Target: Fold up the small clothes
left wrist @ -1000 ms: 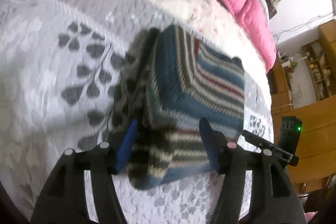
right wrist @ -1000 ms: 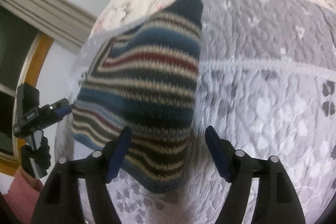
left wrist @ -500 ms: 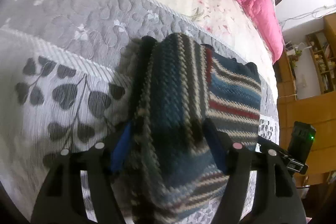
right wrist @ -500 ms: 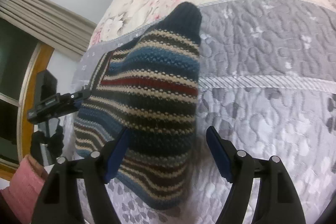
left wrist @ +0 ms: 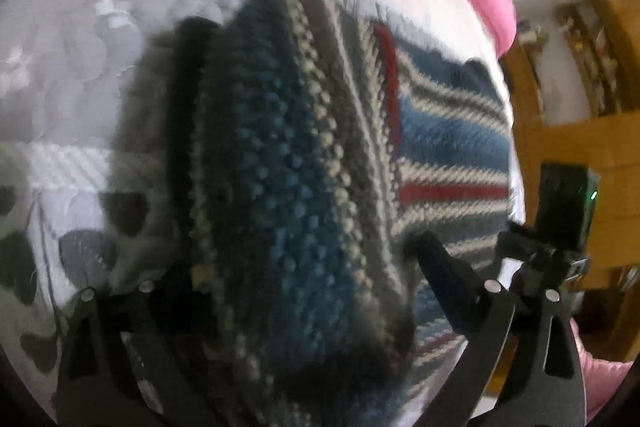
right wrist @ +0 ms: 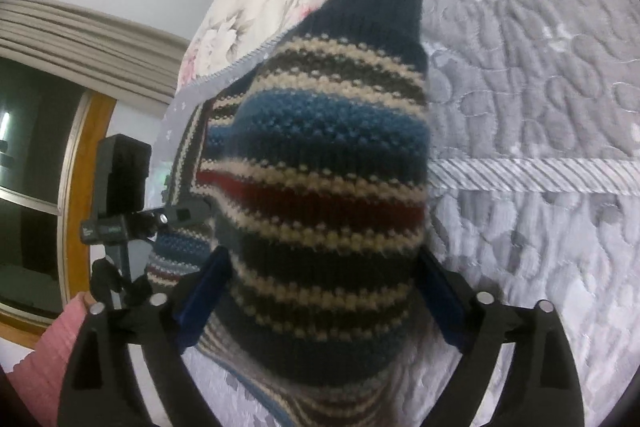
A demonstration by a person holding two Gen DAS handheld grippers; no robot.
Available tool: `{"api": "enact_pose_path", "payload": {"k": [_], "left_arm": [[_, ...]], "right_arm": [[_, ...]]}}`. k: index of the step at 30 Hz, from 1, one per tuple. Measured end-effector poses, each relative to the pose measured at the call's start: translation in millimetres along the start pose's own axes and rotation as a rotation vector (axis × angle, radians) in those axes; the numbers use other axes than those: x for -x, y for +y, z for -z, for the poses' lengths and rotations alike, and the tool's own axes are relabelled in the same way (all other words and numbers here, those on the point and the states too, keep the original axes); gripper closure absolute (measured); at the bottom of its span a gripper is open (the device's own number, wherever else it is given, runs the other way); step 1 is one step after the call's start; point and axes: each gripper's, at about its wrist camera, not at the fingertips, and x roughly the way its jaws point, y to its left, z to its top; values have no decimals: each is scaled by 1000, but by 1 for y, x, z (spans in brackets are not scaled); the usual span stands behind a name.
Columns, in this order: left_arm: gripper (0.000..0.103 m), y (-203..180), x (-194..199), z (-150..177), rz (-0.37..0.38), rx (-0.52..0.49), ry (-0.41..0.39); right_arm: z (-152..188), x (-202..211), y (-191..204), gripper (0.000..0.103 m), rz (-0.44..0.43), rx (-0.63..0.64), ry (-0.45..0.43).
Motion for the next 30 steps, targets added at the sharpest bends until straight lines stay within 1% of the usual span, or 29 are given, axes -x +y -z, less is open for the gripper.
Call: {"api": "enact_pose_path", "payload": {"k": [2,3,4,5,6,7,9,10,11,13,17,19,21,24,25,27,30], "left_arm": [[7,0,-5,-1,-1,3,12],[8,-1,-6,-1,5,0,10],[15,-3,-6,0,6,-9,7],[24,-6,-7,3,1,-28,7],[36,-8,-9,5,0,-32,12],[43,-9,-10,9,26,-17,10],[47,-10,-11,13,51,2,-9],[49,-10,-11,16,63,17,-22],[50,-11,-10,20,83,28,-36],[51,-16,-10,28,129,42,-48],[52,-47,-18,51,182,24,-46],[52,-67,-25,63,229,31,-50],[52,-88,-34,72,256,26,-56],[52,-121,-52,83,267,-2,-60],[52,-138,-60,89,273,-16,-59],[52,-159,-72,96,296,-21,-54],[52,-186,-91,105,312,-37,-37]], "right_arm": [[-2,-12,-4,7,-25,-24,20],[-3,-20,-8,7,-56,-49,35],[-1,-23,-11,7,-70,-62,33],[-1,-24,-11,9,-77,-63,24],[0,-23,-9,15,-73,-49,16],[1,-22,-6,18,-70,-40,13],[5,-13,-5,35,-96,-33,2],[7,-7,-6,38,-117,-36,-2],[8,-1,-5,41,-131,-36,-5],[13,15,0,42,-123,-2,-9],[29,53,-2,42,-115,32,-12],[39,73,-11,42,-116,32,-10],[49,97,-25,42,-117,22,-9],[63,125,-44,42,-113,0,-10],[71,140,-54,42,-108,-10,-13],[83,160,-68,42,-106,-26,-22],[102,180,-86,41,-102,-49,-28]]}}
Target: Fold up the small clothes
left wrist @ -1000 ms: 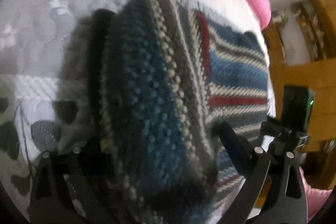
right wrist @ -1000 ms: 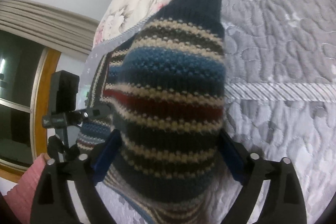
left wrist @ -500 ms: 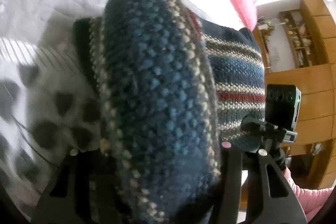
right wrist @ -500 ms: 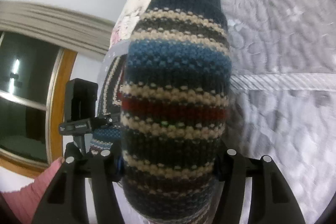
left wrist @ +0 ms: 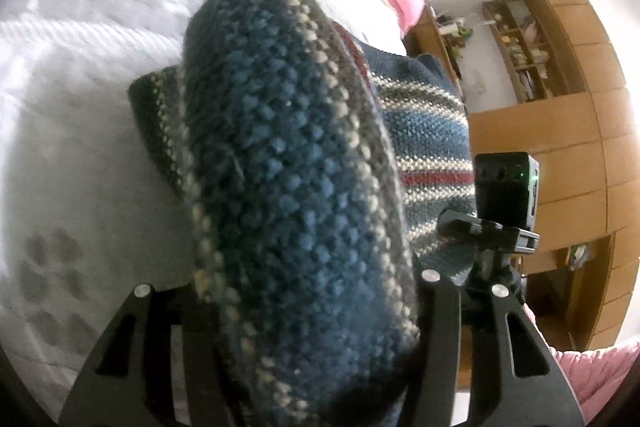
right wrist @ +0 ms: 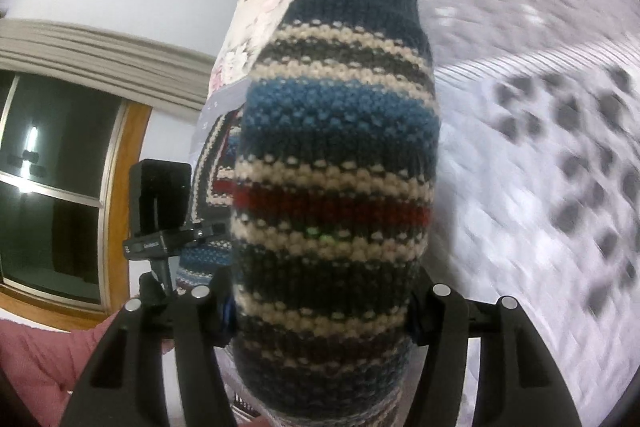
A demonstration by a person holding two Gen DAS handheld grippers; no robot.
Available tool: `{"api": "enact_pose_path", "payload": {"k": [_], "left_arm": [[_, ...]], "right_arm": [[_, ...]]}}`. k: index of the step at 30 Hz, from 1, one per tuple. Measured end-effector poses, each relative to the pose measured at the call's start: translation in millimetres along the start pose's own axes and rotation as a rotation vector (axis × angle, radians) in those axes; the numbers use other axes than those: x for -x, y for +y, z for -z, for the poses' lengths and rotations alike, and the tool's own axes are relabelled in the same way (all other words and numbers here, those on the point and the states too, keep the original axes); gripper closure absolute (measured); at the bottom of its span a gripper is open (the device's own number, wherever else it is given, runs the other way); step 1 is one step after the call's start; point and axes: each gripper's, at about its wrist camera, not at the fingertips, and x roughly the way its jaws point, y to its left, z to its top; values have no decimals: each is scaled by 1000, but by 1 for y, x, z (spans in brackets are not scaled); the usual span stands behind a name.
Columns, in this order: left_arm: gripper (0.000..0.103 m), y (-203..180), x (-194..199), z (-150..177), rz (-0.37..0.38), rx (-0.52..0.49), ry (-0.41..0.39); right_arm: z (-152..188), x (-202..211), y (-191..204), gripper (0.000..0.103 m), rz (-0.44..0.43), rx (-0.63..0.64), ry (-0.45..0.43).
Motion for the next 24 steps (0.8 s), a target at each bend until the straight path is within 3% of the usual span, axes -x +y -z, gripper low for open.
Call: {"api": "enact_pose_path", "payload": {"k": [6,12,17,21,24], "left_arm": [[52,-32,-36,23,-74,-61,49],[49,-31,-68,31,-148,-43,36],[38,-17,-79,43,-193,-17,23],[36,-19,-78,44,-199,-2,30],[35,-13,-65,49,-211,23,42]], "right_arm": [[27,19,-30,41,18,-28,2],[38,1,-61,38,14,-83,3],[38,-9,-79,32,3,-89,-11],[40,-15,-75,25,14,-118,-14],[52,4,-79,22,36,-136,-21]]}}
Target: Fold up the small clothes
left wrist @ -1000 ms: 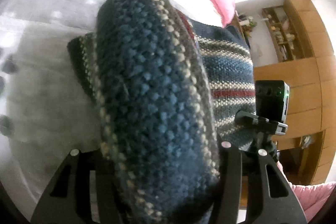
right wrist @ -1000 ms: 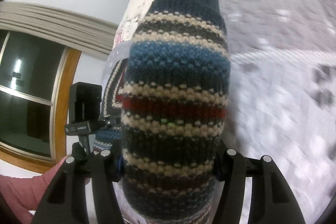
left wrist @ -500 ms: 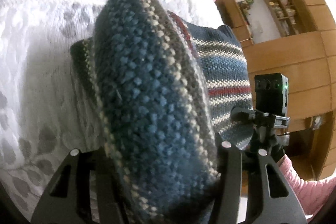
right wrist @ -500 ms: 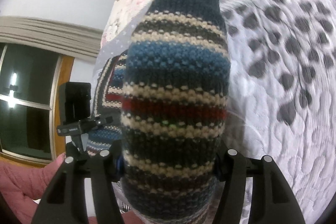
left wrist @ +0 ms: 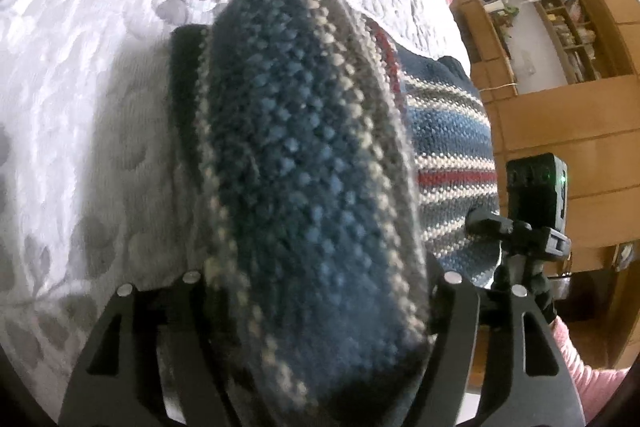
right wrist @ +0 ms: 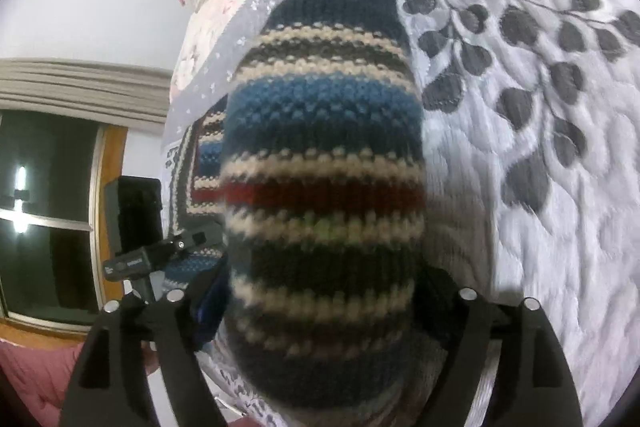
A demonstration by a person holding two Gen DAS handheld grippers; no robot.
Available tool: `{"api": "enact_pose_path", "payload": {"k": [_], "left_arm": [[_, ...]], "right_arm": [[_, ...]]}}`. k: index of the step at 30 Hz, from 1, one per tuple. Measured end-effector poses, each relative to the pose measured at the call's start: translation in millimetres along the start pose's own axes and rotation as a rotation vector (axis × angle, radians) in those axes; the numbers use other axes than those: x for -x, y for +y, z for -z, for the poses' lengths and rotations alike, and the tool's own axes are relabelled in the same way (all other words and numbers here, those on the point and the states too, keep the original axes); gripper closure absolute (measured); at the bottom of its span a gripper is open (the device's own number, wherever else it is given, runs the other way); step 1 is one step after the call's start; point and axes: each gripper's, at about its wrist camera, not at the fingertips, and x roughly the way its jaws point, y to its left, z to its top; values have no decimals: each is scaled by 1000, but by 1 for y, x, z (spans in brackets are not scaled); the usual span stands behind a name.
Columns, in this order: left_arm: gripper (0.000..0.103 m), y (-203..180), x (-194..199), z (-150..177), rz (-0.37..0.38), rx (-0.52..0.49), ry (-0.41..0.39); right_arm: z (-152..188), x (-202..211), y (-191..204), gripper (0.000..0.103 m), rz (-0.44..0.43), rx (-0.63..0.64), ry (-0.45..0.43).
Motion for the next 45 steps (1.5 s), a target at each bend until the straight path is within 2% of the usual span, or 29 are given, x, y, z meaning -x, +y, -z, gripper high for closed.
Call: {"api": "enact_pose_path", "payload": {"k": [3,7,9,10,12,15,19,23,27,33,38,42,45], "left_arm": [[34,-8,21,4,-23,11,-14],[33,-21,49,25,-72,-19,-39],[33,-26,56,38,-79,-23,-46],[33,-27,58,43,-84,-24,-47],[33,-31,57,55,-105,-35,-50],[33,-23,52,67,-131,-32,-36],[33,-18,45,76,-198,-45,-26],[30,-5,38,81,-213,-24,-18],[26,6,32,88,-222,-15,-9],[24,10,32,95,-239,-31,-18],[24,1,30,92,-260,-17,-30],[24,-12,34,97,-286,-2,-34],[24,-18,41,102,-314,-4,-38]], "right_arm": [[13,13,0,20,22,-7,-12],[40,23,2,18,38,-23,11],[53,22,6,20,84,-4,24],[60,23,5,21,109,4,28],[71,21,7,33,139,17,28],[78,19,10,42,183,30,17],[82,18,9,49,207,44,6],[86,14,-2,55,205,25,16],[93,11,-20,56,184,-19,8],[97,4,-19,55,229,14,-8],[97,3,-15,53,229,-8,-23],[99,12,-4,37,289,8,-34],[103,17,6,32,338,24,-39]]}}
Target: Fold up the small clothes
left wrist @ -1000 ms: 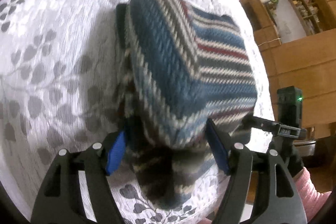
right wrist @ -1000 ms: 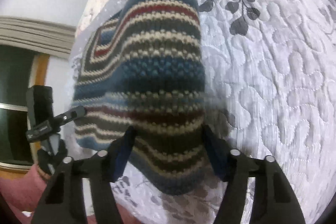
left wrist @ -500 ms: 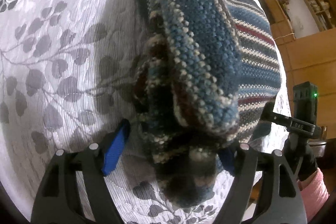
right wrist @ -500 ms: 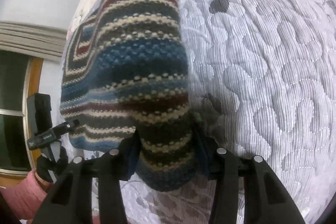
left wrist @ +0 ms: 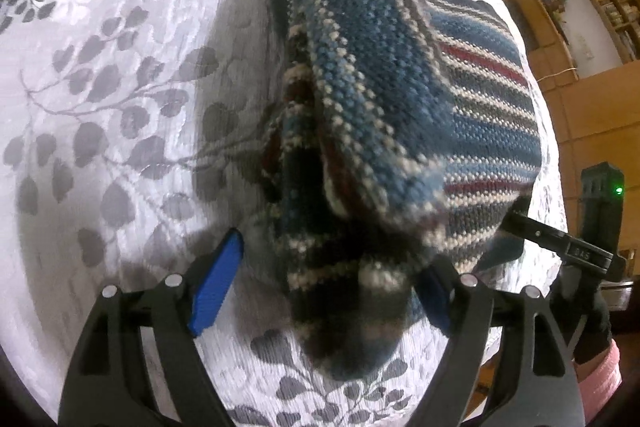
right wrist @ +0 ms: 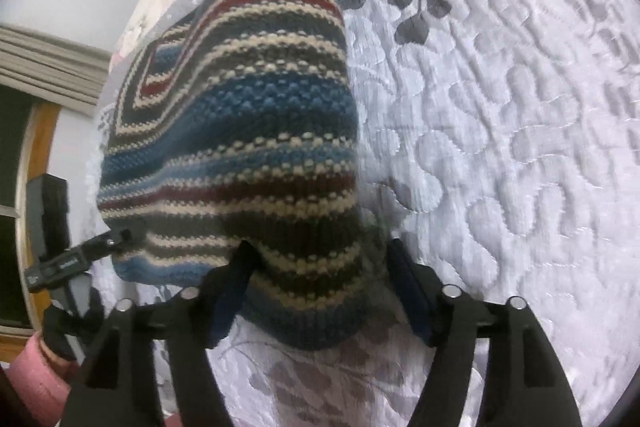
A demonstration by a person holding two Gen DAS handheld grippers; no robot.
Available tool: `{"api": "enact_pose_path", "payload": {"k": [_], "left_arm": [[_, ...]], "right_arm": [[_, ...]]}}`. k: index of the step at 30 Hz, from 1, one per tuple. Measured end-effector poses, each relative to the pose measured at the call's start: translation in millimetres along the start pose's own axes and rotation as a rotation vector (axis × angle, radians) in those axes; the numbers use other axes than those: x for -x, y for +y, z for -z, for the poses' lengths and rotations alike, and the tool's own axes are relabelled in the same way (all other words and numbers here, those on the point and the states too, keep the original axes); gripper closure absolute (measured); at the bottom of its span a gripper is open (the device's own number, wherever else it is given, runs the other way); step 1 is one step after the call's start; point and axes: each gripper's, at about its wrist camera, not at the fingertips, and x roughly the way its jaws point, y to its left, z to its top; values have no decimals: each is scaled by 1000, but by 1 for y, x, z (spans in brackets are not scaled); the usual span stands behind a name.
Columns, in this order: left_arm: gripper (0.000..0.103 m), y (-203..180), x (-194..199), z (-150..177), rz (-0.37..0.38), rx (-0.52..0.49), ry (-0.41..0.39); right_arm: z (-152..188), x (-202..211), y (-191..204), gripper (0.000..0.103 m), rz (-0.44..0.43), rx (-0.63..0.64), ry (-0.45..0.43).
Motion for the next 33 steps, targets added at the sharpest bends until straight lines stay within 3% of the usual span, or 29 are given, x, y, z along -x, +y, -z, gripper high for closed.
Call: {"api": "enact_pose_path", "payload": {"k": [5,9,12,16,22,26,33], "left_arm": [[24,-9,17,12,-90,-4,-7],[24,-18,32,20,-149,17,-31],[23,-27,45,26,-190,38,-54],[16,-36,56,34,-243,35,-74],[16,-47,66,47,-274,49,-90],[14,-52,72,54,-310,48,-106],[14,-65,81,58,-322,35,-137]], "right_arm": [[9,21,12,27,137,56,-32],[15,41,27,17,240,90,-66],[18,56,40,14,282,118,-104],[19,74,56,8,350,151,-153],[21,89,83,4,490,196,-213],[24,100,93,4,500,204,-250],[26,108,97,4,403,182,-261]]}}
